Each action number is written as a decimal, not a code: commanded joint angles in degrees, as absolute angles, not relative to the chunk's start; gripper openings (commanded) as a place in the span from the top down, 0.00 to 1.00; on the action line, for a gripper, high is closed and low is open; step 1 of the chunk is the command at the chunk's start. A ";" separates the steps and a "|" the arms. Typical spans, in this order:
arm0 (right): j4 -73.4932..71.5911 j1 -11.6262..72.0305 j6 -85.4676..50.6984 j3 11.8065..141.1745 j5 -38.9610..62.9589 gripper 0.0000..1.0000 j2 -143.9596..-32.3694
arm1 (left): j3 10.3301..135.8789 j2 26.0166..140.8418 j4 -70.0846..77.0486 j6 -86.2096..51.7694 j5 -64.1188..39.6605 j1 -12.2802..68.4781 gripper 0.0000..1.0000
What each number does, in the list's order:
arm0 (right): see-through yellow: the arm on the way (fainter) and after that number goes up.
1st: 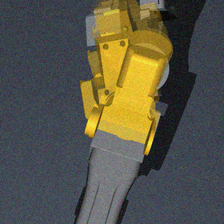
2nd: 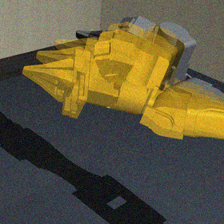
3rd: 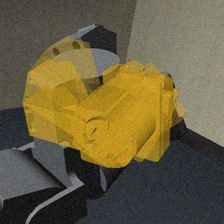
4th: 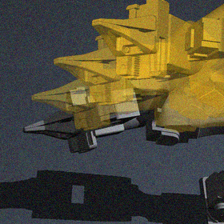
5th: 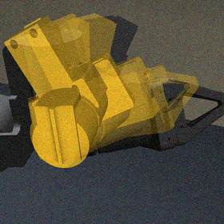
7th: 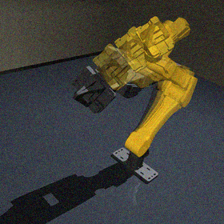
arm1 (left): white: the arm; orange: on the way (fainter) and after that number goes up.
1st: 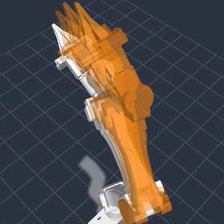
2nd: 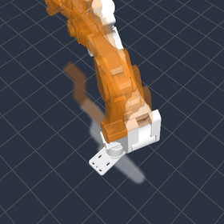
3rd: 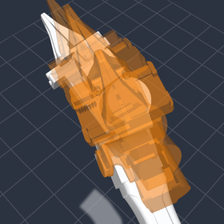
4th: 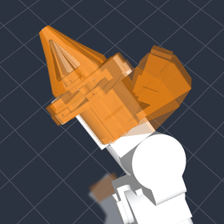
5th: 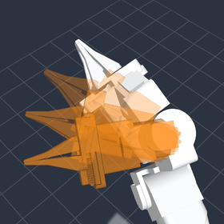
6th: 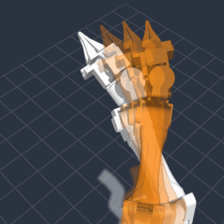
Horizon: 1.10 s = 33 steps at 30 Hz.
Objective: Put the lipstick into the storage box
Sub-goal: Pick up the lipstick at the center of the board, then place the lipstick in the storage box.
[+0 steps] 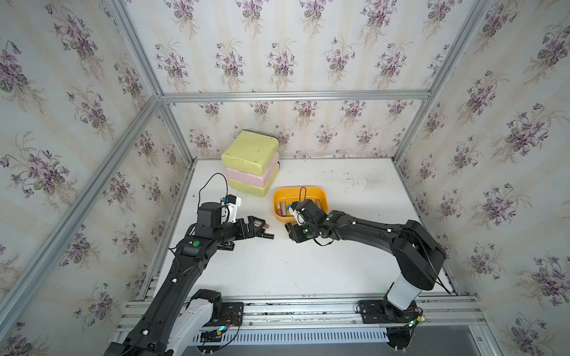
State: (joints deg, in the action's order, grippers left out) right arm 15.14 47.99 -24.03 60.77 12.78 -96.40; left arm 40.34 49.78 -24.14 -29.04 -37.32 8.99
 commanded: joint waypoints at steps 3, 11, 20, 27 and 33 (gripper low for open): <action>6.22 41.73 -25.94 56.07 27.70 0.79 -90.22 | 40.33 50.48 -15.06 -31.04 -44.96 8.88 0.00; -5.46 25.29 -32.62 46.29 45.43 0.80 -80.38 | 41.04 56.56 0.56 -38.11 -53.20 8.89 0.00; -13.38 19.08 -36.40 42.63 56.48 0.80 -72.67 | 45.26 66.28 14.65 -45.43 -57.15 12.45 0.00; -18.04 19.07 -40.08 42.63 61.14 0.80 -69.80 | 51.65 73.53 19.19 -45.24 -56.78 19.98 0.00; -19.97 19.05 -41.74 42.58 62.71 0.80 -68.74 | 54.66 79.17 25.57 -47.72 -55.67 24.52 0.00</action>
State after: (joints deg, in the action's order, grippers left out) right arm -16.88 19.07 -40.47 42.50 60.84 -69.23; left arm 53.60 77.38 19.18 -45.80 -55.88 23.33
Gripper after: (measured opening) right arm 0.272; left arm 0.997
